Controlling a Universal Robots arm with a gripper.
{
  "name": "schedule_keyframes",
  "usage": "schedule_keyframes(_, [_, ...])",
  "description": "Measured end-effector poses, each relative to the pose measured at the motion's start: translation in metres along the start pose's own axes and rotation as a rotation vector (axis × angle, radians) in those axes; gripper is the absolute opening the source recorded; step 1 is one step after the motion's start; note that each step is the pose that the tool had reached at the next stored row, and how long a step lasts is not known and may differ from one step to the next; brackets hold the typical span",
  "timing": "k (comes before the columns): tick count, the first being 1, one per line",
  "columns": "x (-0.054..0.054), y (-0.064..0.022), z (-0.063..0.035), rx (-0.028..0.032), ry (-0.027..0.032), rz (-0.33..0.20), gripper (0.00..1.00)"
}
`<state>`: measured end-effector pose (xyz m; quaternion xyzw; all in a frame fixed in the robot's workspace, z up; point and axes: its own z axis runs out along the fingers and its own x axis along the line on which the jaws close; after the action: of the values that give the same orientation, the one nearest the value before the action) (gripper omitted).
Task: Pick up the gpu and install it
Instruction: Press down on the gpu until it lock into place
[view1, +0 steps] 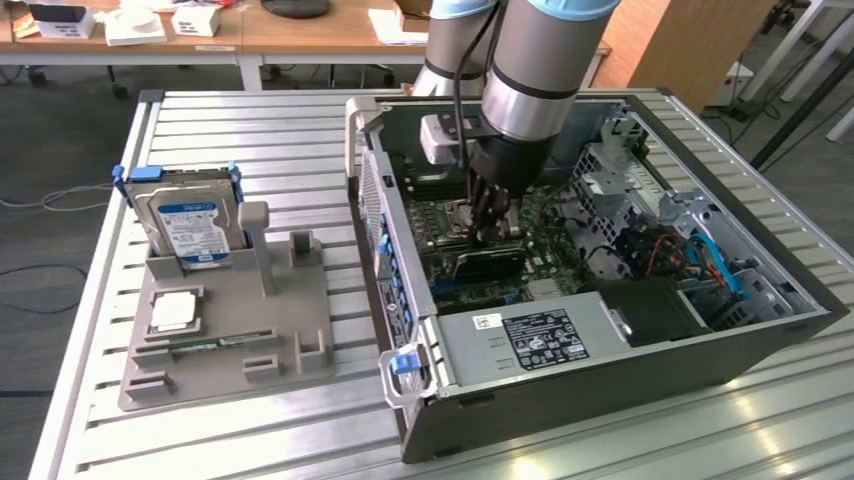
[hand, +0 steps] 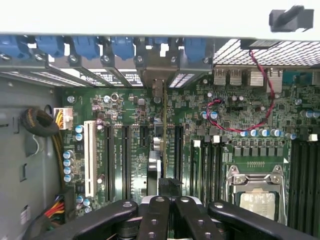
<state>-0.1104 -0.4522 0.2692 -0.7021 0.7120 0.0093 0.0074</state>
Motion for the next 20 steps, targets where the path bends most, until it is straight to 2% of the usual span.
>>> schedule_keyframes(16, [-0.001,-0.0004,-0.0322,-0.0001,0.0006,0.000,0.11])
schedule_keyframes(20, [-0.001,-0.0005,-0.0434,-0.0002,0.0009,0.000,0.11])
